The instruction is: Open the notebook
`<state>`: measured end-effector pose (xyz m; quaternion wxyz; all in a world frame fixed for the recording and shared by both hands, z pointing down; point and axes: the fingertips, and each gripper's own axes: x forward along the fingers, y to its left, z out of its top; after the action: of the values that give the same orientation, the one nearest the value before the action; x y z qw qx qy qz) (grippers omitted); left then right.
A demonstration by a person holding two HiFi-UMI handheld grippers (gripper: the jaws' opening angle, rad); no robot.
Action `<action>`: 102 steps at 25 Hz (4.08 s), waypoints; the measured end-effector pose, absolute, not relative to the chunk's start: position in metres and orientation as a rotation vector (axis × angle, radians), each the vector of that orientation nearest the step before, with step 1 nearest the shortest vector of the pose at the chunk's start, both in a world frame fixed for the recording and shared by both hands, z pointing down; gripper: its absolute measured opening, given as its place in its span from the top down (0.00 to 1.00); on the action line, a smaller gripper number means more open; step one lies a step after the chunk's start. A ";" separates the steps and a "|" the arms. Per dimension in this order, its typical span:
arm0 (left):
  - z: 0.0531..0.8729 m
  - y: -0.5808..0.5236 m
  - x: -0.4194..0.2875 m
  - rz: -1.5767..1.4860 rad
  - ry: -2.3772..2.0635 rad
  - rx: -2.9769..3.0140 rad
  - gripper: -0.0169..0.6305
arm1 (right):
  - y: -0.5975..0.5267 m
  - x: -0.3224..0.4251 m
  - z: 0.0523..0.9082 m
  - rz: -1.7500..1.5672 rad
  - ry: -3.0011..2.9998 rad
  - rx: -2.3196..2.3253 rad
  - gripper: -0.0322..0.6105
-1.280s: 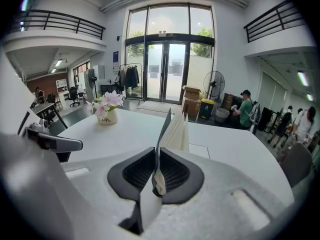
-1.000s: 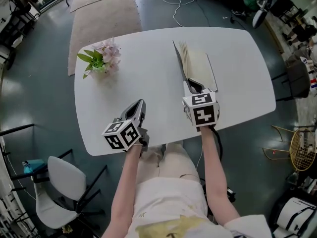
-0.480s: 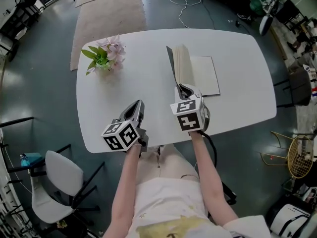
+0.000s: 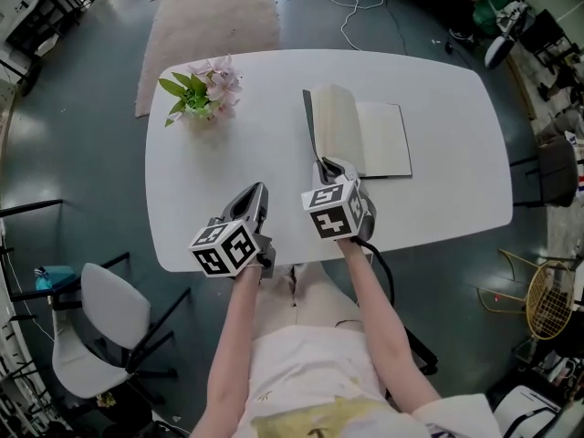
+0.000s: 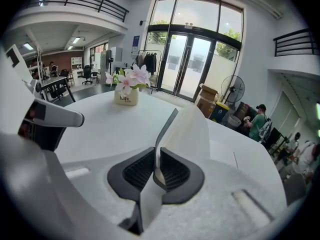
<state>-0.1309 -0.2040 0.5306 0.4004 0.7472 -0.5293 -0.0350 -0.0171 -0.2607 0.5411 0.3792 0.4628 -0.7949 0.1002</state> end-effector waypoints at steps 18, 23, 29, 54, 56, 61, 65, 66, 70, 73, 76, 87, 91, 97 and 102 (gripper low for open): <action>0.541 -0.190 -0.153 -0.080 -1.391 1.828 0.98 | -0.259 -0.043 0.589 0.259 -1.969 1.110 0.89; 0.543 -0.188 -0.158 -0.081 -1.398 1.820 0.98 | -0.259 -0.047 0.598 0.266 -1.952 1.115 0.89; 0.545 -0.187 -0.164 -0.084 -1.403 1.812 0.98 | -0.257 -0.051 0.610 0.295 -1.939 1.119 0.88; 0.513 -0.206 -0.144 -0.019 -1.297 2.040 0.98 | -0.251 -0.041 0.548 0.607 -2.360 1.216 0.92; 0.505 -0.208 -0.135 -0.006 -1.287 2.082 0.98 | -0.250 -0.032 0.539 0.623 -2.394 1.225 0.94; 0.486 -0.209 -0.112 0.022 -1.267 2.174 0.98 | -0.244 -0.011 0.513 0.653 -2.486 1.224 0.94; 0.470 -0.207 -0.096 0.025 -1.267 2.228 0.98 | -0.238 0.007 0.492 0.652 -2.547 1.219 0.94; 0.466 -0.207 -0.093 0.025 -1.271 2.238 0.98 | -0.237 0.012 0.487 0.656 -2.562 1.221 0.94; 0.452 -0.207 -0.087 0.017 -1.296 2.272 0.98 | -0.232 0.029 0.468 0.677 -2.630 1.235 0.94; 0.439 -0.205 -0.084 0.021 -1.315 2.305 0.98 | -0.227 0.040 0.452 0.670 -2.674 1.248 0.94; 0.427 -0.202 -0.084 0.022 -1.341 2.334 0.98 | -0.223 0.054 0.438 0.651 -2.705 1.264 0.94; 0.393 -0.197 -0.097 -0.033 -1.456 2.392 0.98 | -0.224 0.085 0.395 0.639 -2.820 1.414 0.94; 0.380 -0.196 -0.108 -0.056 -1.525 2.409 0.98 | -0.225 0.090 0.385 0.627 -2.841 1.462 0.94; 0.373 -0.195 -0.120 -0.069 -1.583 2.410 0.98 | -0.225 0.097 0.380 0.599 -2.833 1.522 0.94; 0.372 -0.194 -0.126 -0.061 -1.595 2.407 0.98 | -0.223 0.099 0.378 0.579 -2.811 1.566 0.94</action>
<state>-0.1257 -0.1937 0.3718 0.1265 0.8268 -0.5477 -0.0211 0.0987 -0.2230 0.3780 -0.0639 0.4780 -0.8580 0.1768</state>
